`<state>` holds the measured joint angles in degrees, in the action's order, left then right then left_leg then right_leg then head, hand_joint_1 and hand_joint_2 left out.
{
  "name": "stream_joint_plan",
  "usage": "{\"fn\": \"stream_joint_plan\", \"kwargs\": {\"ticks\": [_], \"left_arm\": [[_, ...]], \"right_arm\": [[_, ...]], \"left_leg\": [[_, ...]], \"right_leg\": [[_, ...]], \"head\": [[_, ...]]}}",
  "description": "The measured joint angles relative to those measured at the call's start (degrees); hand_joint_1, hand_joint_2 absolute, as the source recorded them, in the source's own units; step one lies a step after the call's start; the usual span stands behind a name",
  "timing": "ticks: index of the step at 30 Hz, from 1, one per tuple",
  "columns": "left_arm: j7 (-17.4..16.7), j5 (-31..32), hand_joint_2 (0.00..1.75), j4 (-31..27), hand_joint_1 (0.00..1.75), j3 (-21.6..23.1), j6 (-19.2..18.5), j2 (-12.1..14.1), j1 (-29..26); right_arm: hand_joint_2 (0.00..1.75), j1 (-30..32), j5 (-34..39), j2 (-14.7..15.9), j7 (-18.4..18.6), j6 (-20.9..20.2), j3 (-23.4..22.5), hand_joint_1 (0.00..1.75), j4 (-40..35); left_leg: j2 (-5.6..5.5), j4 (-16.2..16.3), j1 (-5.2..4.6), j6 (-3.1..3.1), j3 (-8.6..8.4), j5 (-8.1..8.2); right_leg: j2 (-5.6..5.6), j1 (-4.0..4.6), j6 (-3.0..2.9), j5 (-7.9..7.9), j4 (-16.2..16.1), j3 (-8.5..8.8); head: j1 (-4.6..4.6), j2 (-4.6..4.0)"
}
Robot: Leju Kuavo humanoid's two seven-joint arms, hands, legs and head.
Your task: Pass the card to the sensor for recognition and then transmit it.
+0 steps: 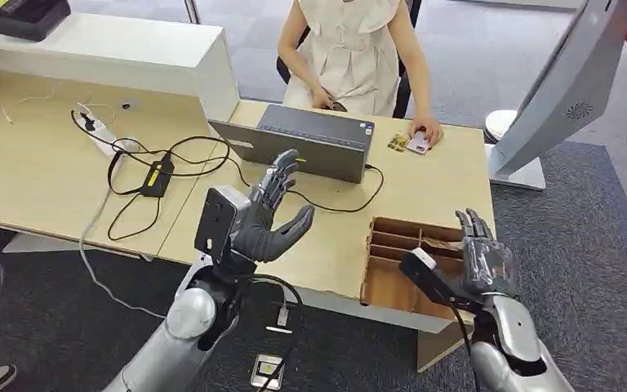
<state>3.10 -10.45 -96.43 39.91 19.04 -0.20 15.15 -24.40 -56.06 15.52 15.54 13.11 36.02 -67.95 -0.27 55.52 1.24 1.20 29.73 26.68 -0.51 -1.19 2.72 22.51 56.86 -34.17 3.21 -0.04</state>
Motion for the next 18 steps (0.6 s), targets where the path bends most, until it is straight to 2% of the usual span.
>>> {"fn": "stream_joint_plan", "kwargs": {"ticks": [18], "left_arm": [[0.90, -0.52, 1.75, 0.46, 0.00, 0.09, -0.55, -0.42, 0.41]], "right_arm": [[1.75, -0.35, 2.36, -0.90, -1.18, 0.09, -0.09, 0.00, 1.75]], "left_leg": [[0.00, 0.00, 0.00, 0.00, 0.00, 0.00]], "right_leg": [[0.00, 0.00, 0.00, 0.00, 0.00, 0.00]], "head": [[0.00, 0.00]]}}
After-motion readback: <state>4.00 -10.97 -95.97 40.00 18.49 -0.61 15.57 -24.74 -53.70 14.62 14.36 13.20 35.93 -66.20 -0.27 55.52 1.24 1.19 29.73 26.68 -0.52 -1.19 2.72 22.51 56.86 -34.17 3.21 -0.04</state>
